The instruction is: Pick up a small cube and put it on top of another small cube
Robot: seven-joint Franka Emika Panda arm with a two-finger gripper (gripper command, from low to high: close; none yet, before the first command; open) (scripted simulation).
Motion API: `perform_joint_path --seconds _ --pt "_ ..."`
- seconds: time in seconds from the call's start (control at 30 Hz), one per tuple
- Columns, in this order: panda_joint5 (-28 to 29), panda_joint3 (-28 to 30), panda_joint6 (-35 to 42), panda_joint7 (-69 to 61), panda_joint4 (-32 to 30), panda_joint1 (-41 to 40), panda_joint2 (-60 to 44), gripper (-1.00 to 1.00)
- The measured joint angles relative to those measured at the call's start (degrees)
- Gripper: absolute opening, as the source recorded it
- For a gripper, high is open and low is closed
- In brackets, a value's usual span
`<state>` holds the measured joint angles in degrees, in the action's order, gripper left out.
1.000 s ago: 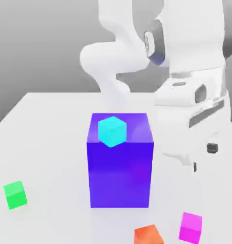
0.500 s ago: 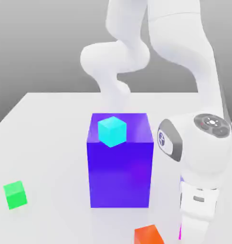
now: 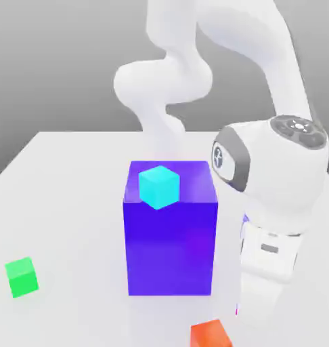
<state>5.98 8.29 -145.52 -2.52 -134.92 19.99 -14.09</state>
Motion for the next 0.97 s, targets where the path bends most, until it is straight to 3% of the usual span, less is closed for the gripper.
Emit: perform_joint_path --seconds 0.17,0.27,0.43,0.57,0.9,0.93,0.97 --pt "4.98 6.14 6.87 -0.15 1.33 -3.98 2.99 -1.00" --pt "4.77 10.15 7.79 -3.38 0.25 -8.03 4.79 -1.00" --pt "-0.89 16.74 3.62 -13.66 -4.69 -17.72 7.58 -1.00" --pt "-9.16 21.87 -2.68 -25.26 -9.70 -27.27 8.94 -1.00" --pt "-22.93 15.93 -12.34 -36.26 -9.85 -32.41 -1.20 -1.00" --pt "-23.77 15.21 -13.06 -36.85 -9.81 -32.98 -2.02 1.00" --pt "-23.77 15.21 -13.06 -36.85 -9.81 -32.98 -2.02 1.00"
